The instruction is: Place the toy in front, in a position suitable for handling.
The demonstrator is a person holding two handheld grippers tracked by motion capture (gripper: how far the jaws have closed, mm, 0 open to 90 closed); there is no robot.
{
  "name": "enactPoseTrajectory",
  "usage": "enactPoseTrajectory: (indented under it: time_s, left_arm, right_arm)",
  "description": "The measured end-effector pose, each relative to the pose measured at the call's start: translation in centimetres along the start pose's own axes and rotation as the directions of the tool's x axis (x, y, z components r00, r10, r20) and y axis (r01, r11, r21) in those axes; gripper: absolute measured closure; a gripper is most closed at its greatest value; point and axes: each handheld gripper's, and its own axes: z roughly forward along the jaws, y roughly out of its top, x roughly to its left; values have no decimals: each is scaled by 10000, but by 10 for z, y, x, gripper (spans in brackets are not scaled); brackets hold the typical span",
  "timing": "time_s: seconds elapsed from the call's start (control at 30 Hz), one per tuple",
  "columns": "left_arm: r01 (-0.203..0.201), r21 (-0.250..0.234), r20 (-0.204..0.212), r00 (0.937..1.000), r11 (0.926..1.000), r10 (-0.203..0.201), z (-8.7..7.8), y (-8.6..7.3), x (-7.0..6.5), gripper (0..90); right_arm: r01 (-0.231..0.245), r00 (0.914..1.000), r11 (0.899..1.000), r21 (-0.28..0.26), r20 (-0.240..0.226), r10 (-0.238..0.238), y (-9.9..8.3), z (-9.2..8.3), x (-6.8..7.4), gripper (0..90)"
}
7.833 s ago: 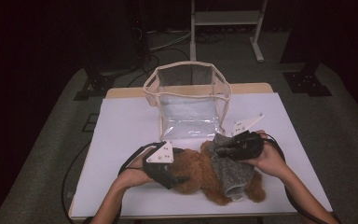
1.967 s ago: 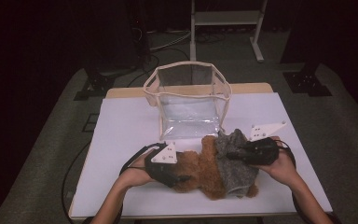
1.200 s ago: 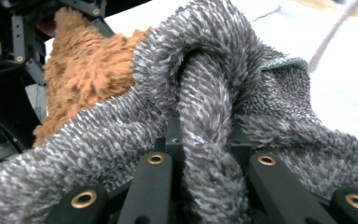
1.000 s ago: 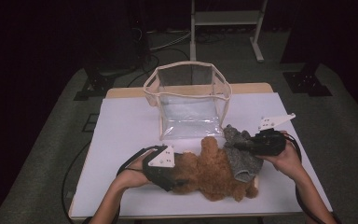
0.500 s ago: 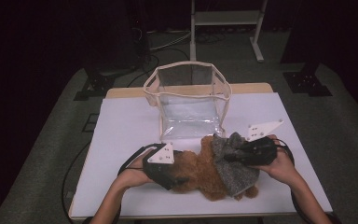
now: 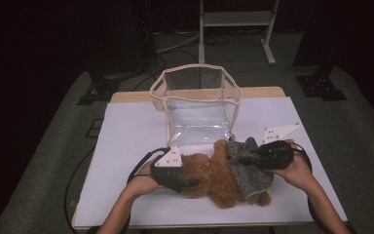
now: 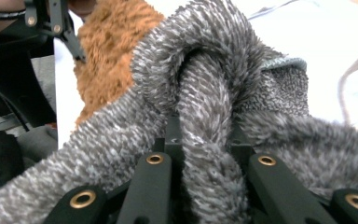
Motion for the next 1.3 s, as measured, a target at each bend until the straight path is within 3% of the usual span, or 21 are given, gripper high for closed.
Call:
enactPoseTrajectory:
  time_s: [0.07,0.17,0.23,0.33,0.43,0.57,0.73,0.83,0.93,1.03,1.13,1.3]
  left_arm:
    - [-124,-47,-96,9999,9999,124,5,3,-4,261]
    - [-257,48,-184,9995,9997,258,12,8,-7,261]
    - [-325,86,-236,9992,9994,327,10,8,-6,261]
    - [-320,11,-264,9991,9995,320,4,6,-3,284]
    - [-360,37,-277,9990,9993,361,-1,6,0,301]
    - [-233,-55,-427,9988,9997,230,-3,7,3,322]
    - [-319,-54,-682,9972,9995,315,-3,11,2,328]
    - [-325,54,-646,9974,9995,327,-6,8,2,328]
    - [-115,-125,-406,9991,9999,109,-5,1,4,325]
    - [-63,-191,-182,9998,9998,59,-3,1,3,316]
    - [23,-218,-156,9999,9998,-26,-2,1,2,305]
    - [36,-47,-164,9999,10000,-37,-2,-2,1,288]
  right_arm:
    - [157,9998,9998,-104,156,-155,6,-3,2,761]
    - [357,9993,9988,-344,-89,-360,14,-2,8,759]
    - [640,9979,9980,15,-43,-640,18,8,14,758]
    - [587,9983,9978,306,-27,-587,12,15,13,759]
    - [321,9995,9995,45,26,-322,10,5,9,759]
    - [647,9979,9979,-86,89,-647,24,0,15,759]
    - [1230,9919,9922,199,-333,-1223,55,26,19,759]
    - [1340,9898,9887,673,-586,-1301,59,49,17,759]
    - [1093,9924,9897,923,-663,-1034,51,54,11,759]
    - [768,9936,9943,738,-881,-702,48,50,10,760]
    - [1081,9912,9903,870,-858,-1007,57,55,16,760]
    - [1582,9828,9810,1127,-1140,-1454,75,79,24,759]
